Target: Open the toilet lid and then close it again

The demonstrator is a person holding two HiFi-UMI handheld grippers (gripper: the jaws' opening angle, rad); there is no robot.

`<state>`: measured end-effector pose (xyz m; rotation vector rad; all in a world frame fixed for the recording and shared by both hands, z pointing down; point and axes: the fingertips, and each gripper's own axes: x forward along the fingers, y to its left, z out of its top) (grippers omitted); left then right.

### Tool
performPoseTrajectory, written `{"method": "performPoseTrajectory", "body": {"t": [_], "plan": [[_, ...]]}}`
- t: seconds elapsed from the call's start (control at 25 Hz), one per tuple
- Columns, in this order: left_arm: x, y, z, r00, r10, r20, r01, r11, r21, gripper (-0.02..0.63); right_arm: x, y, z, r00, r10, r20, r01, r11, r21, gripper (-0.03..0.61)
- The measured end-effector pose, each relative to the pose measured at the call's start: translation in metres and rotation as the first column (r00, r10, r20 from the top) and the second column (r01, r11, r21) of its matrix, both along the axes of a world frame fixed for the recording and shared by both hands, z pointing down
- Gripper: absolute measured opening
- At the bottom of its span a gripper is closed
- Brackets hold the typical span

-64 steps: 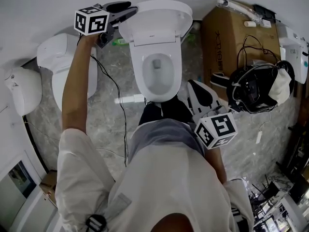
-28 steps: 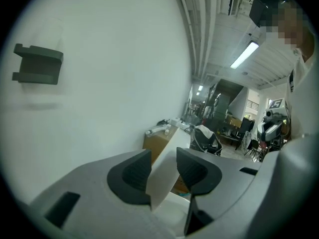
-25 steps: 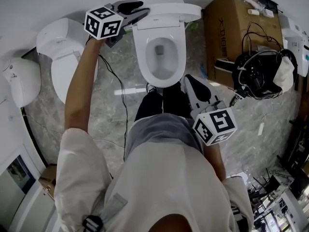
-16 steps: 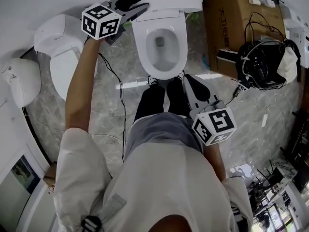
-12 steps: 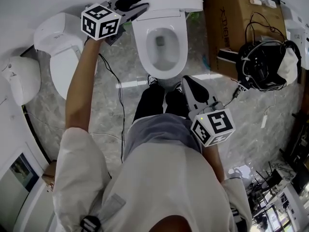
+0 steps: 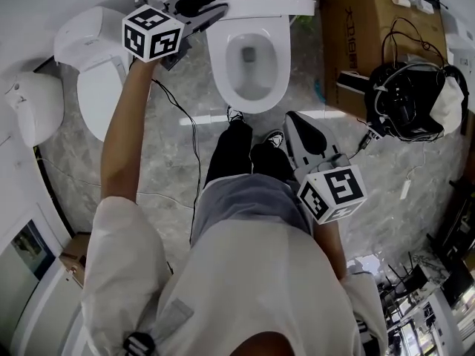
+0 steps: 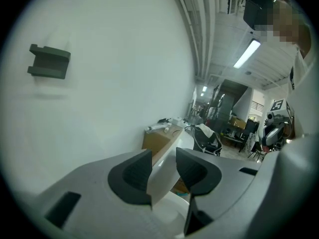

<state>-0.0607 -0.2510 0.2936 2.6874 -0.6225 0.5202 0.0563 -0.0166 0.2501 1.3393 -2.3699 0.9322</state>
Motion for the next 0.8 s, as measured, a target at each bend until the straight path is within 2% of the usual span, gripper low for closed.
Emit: {"method": "performPoseTrajectory", "body": {"t": [0.8], "plan": [[0.004, 0.05, 0.027, 1.0, -0.005, -0.018, 0.004, 0.998, -0.055, 0.141, 0.012, 0.037, 0.016, 1.0, -0.028, 0.002, 0.028, 0.999, -0.042, 0.011]]}}
